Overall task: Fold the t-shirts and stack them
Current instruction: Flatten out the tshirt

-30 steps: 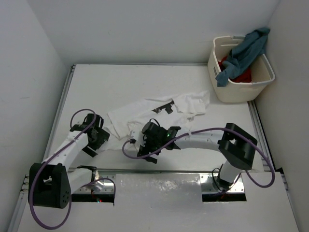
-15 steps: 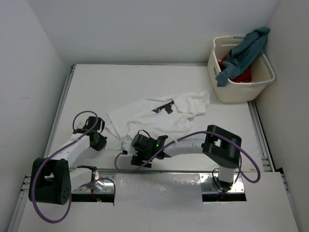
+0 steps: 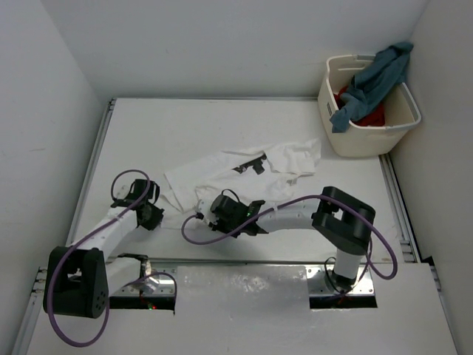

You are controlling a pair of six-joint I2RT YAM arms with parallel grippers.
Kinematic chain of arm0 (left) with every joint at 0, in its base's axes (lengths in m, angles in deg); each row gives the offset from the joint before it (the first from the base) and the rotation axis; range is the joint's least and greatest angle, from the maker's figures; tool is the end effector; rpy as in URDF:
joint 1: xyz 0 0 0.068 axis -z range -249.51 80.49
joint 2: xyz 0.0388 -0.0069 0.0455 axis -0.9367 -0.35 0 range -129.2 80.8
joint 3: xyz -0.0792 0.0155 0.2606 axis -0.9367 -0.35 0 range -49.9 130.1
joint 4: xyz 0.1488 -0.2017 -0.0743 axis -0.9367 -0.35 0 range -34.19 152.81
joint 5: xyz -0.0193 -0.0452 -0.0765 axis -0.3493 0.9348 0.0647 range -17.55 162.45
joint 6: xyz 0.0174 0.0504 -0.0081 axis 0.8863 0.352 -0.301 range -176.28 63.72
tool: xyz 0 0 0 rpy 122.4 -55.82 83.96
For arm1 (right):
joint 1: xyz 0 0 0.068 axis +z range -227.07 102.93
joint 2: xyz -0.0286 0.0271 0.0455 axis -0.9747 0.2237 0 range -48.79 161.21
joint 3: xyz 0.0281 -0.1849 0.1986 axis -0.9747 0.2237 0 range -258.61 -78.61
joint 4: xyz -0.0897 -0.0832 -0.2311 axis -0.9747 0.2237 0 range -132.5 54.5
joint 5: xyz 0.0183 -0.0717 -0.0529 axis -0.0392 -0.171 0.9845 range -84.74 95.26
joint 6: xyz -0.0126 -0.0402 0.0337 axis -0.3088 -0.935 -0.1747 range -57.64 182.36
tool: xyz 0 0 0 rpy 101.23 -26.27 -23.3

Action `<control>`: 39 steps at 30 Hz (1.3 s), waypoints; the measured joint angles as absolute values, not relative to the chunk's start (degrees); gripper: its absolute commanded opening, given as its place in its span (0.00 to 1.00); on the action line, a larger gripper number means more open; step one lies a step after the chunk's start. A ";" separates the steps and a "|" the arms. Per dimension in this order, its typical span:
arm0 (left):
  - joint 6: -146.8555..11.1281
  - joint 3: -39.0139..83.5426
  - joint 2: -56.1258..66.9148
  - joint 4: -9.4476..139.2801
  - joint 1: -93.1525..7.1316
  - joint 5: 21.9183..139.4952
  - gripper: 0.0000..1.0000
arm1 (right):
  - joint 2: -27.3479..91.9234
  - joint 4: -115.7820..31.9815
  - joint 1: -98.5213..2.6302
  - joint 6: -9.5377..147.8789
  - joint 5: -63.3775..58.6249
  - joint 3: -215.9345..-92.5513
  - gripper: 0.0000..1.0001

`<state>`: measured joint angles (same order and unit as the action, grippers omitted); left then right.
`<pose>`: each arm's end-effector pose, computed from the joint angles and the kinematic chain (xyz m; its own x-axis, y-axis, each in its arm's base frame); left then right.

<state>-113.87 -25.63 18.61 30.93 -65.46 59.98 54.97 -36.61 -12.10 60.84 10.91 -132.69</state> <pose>0.1646 -0.0039 0.1417 -0.4972 -0.7912 -0.3561 -0.7932 0.5809 -0.1830 0.1507 0.3148 0.1316 -0.3256 -0.7595 -0.5631 -0.8871 0.4515 -0.0959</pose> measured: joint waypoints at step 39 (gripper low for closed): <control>-97.28 39.04 32.57 38.47 -62.68 51.50 0.00 | 10.17 -32.39 -38.68 29.54 50.08 -181.50 0.00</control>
<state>-97.28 39.04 32.57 38.47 -62.68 51.50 10.17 -32.39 -38.68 29.54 50.08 -181.50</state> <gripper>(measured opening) 0.014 0.002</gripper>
